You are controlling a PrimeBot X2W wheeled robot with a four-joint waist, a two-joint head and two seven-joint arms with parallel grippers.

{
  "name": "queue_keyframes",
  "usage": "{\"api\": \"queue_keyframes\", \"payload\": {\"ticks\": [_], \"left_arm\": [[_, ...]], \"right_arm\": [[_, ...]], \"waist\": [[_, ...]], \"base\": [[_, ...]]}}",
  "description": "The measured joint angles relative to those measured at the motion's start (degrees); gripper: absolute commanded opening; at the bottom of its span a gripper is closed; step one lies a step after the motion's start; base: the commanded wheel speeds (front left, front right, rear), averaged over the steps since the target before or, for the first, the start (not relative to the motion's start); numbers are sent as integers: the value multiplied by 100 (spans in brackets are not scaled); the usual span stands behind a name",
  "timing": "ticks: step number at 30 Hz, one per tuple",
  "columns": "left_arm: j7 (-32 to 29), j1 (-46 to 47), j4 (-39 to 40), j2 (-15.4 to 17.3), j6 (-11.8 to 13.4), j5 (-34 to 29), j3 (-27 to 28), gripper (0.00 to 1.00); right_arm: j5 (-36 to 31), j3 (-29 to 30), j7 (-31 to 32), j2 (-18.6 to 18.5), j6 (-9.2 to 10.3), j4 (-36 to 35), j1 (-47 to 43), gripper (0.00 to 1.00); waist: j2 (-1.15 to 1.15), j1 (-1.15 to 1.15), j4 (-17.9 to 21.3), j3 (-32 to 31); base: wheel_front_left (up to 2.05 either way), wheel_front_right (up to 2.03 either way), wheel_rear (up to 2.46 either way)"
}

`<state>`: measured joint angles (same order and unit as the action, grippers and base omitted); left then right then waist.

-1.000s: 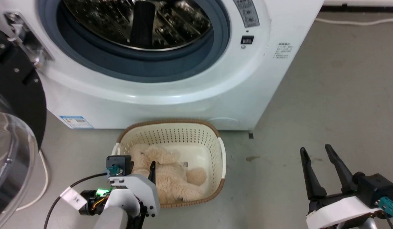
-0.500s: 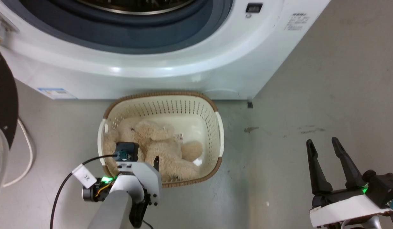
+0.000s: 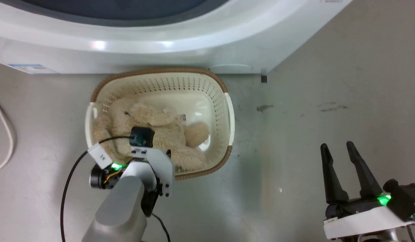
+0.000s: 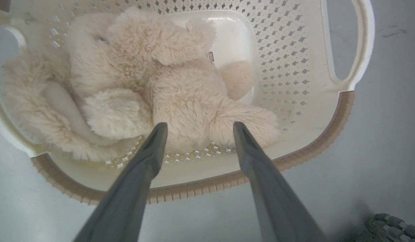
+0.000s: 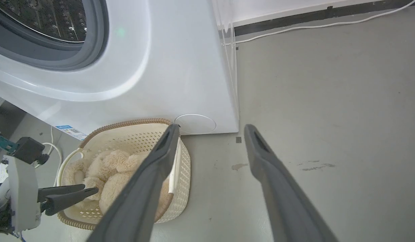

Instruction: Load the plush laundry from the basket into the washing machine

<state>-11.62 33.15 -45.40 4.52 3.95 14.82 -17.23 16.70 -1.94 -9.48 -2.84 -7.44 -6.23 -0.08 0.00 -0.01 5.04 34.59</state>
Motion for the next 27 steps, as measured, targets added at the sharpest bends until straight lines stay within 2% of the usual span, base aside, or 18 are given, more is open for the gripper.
{"api": "queue_keyframes", "payload": {"ticks": [11,20,27], "left_arm": [[-406,882,-669,267,166,7,-434,100],[-757,1557,-1199,672,568,51,-704,100],[-1099,1958,-1486,573,673,311,-798,100]], "right_arm": [[433,-220,-147,0,0,64,90,100],[768,-312,-254,0,0,43,157,100],[953,-390,-334,0,0,27,204,100]], "waist": [[0,0,322,629],[0,0,622,1116],[0,1,728,1509]], "base": [[0,0,0],[0,0,0],[0,0,0]]}}
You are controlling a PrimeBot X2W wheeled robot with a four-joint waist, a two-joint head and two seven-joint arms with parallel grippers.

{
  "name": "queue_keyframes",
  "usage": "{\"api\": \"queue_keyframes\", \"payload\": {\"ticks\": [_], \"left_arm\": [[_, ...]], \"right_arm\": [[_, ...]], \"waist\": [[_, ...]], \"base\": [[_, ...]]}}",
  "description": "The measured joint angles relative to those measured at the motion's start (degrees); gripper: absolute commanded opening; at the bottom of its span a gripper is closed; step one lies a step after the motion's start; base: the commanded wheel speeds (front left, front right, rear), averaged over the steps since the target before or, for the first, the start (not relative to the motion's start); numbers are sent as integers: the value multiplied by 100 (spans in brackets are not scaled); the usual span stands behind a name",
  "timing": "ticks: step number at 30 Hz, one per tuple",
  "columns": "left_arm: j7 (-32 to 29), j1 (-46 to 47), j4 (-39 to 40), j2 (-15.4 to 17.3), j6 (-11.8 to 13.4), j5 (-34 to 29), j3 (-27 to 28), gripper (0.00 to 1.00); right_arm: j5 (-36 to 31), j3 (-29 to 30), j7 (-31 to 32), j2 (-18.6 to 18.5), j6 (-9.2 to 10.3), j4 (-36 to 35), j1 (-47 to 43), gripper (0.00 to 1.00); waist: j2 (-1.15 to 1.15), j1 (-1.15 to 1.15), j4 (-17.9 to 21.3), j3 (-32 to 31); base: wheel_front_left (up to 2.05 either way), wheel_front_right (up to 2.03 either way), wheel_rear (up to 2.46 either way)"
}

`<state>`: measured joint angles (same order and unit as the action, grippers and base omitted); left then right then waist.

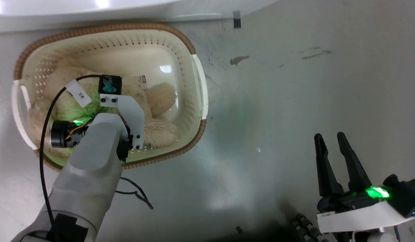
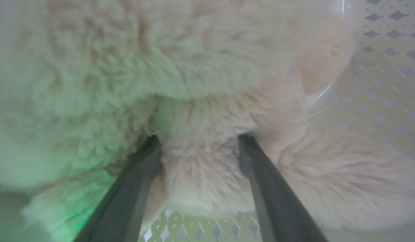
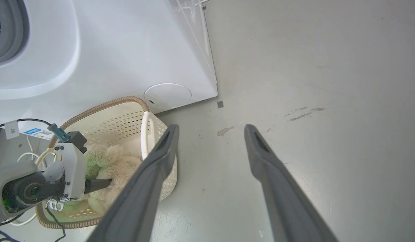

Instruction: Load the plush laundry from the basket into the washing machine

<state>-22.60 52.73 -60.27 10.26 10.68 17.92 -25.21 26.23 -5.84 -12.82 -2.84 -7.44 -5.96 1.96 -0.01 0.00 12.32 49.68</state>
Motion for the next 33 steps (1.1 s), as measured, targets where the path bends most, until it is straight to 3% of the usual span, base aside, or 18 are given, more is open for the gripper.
{"api": "queue_keyframes", "payload": {"ticks": [4,5,6,7,17,23,33], "left_arm": [[-192,155,-197,-16,31,82,-146,100],[-250,211,-248,-16,31,97,-182,90],[-292,265,-289,-12,30,98,-226,6],[-341,315,-332,-7,25,100,-276,0],[-276,587,-522,46,-64,352,-510,0],[-2,300,-444,-74,-190,536,-495,0],[670,-320,-113,-425,-688,726,-563,0]], "right_arm": [[121,-52,-46,0,0,-2,81,100],[141,-62,-49,0,0,-4,90,100],[169,-73,-51,0,0,-4,91,100],[196,-82,-77,0,0,-4,91,100],[413,-190,-168,0,0,11,270,100],[410,-221,-179,0,0,122,355,100],[341,-202,-194,0,0,381,389,100]], "waist": [[0,0,53,188],[0,0,67,233],[0,0,80,277],[0,0,93,319],[0,0,148,530],[0,0,51,211],[0,0,-285,-642]], "base": [[0,0,0],[0,0,0],[0,0,0],[0,0,0],[0,0,0],[0,0,0],[0,0,0]]}}
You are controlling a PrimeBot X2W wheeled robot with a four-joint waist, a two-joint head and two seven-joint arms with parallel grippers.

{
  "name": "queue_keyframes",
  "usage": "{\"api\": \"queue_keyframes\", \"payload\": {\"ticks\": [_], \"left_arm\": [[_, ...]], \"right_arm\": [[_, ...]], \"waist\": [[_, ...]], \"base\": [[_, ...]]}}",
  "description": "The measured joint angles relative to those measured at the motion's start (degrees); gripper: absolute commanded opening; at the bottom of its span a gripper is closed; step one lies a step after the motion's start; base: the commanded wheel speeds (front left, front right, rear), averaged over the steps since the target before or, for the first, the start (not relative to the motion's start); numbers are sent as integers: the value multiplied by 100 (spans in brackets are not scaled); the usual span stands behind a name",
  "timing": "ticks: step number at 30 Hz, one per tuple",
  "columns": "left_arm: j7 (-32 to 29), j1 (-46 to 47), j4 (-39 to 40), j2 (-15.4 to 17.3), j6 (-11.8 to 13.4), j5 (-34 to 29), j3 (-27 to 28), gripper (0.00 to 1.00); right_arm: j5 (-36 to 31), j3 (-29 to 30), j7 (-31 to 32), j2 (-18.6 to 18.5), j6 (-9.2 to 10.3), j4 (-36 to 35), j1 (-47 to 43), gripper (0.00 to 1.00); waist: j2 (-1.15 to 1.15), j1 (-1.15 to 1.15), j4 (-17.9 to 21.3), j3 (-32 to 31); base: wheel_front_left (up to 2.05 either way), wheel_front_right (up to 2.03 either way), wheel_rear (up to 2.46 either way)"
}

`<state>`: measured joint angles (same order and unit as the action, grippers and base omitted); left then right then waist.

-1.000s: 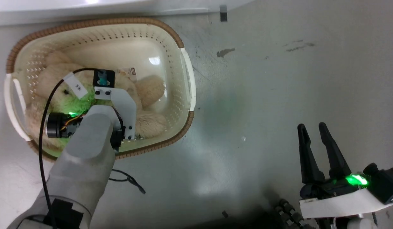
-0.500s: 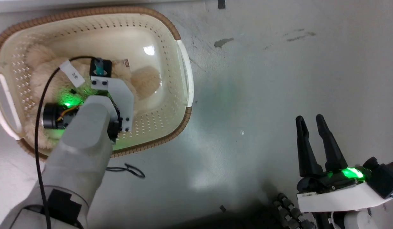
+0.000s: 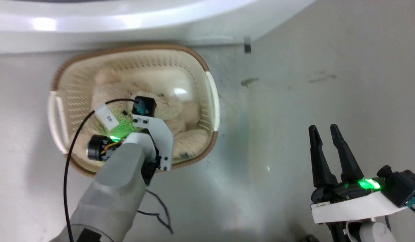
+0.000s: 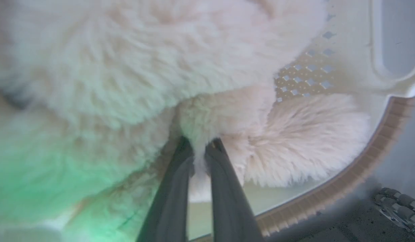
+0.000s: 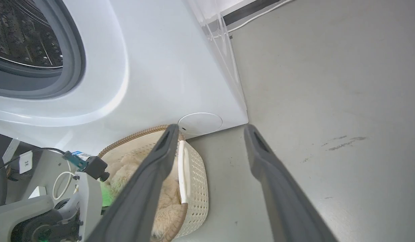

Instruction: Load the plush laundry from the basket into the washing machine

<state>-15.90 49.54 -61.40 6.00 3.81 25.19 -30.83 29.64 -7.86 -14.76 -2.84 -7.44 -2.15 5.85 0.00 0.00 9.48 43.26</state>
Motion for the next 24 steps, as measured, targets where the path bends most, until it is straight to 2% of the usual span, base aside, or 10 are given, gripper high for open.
{"api": "queue_keyframes", "payload": {"ticks": [4,11,18,24], "left_arm": [[381,-164,204,-82,-196,91,-19,0],[1165,-566,639,-202,-385,338,29,0],[2136,-1178,1171,-212,-389,567,214,0],[2751,-1635,1786,-182,-276,634,361,0]], "right_arm": [[-116,55,0,0,0,92,-9,100],[-302,143,-1,0,0,286,-253,100],[-488,267,0,0,0,411,-661,100],[-557,407,43,-1,0,430,-853,100]], "waist": [[0,0,-199,-378],[0,0,-571,-1124],[0,2,-890,-1966],[0,2,-1103,-2616]], "base": [[0,0,0],[0,0,0],[0,0,0],[0,0,0]]}}
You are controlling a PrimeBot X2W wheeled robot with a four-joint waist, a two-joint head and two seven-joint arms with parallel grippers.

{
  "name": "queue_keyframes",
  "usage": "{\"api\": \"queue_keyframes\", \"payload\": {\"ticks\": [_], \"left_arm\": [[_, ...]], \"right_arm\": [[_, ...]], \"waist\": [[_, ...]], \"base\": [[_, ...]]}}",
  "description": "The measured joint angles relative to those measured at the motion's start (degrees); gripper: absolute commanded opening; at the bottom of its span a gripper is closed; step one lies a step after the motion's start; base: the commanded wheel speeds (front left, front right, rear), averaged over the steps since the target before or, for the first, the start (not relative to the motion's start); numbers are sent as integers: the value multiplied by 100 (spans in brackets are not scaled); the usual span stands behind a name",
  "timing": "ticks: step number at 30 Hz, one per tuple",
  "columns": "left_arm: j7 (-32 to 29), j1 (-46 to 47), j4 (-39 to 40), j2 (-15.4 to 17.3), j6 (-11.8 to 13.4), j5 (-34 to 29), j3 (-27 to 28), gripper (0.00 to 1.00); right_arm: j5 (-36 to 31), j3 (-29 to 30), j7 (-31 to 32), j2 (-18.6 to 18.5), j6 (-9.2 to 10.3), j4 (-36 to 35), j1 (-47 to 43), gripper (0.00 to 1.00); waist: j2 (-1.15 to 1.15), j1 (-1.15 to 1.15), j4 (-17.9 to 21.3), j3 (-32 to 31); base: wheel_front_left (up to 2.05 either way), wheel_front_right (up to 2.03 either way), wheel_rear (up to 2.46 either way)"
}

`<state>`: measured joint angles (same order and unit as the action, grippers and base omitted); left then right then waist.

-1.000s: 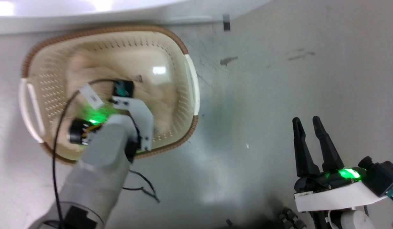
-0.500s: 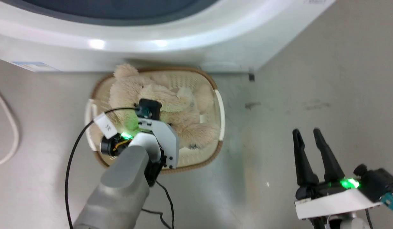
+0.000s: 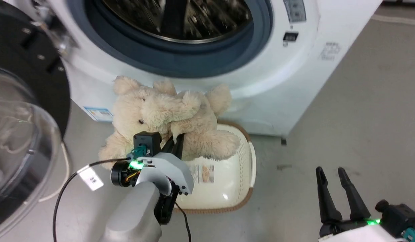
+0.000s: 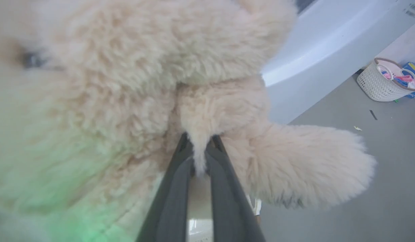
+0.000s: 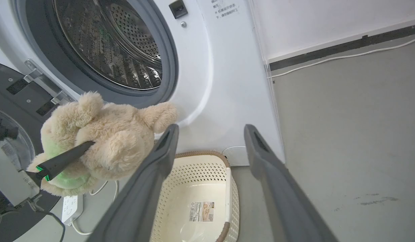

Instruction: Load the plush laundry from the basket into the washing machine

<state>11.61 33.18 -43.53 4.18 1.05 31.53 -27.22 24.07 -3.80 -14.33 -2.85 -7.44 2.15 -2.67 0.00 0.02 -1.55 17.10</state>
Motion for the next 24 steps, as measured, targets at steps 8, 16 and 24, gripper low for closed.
{"api": "queue_keyframes", "payload": {"ticks": [8,16,24], "left_arm": [[265,-515,1228,164,280,-215,247,0],[301,-667,2356,222,457,-803,766,0],[300,-202,2064,170,421,-1067,1138,0]], "right_arm": [[1,29,119,1,0,-15,-324,100],[-1,66,227,1,0,-189,-415,100],[-40,90,263,1,0,-287,-394,100]], "waist": [[0,0,-126,-674],[0,-2,40,-740],[0,-2,263,-350]], "base": [[0,0,0],[0,0,0],[0,0,0]]}}
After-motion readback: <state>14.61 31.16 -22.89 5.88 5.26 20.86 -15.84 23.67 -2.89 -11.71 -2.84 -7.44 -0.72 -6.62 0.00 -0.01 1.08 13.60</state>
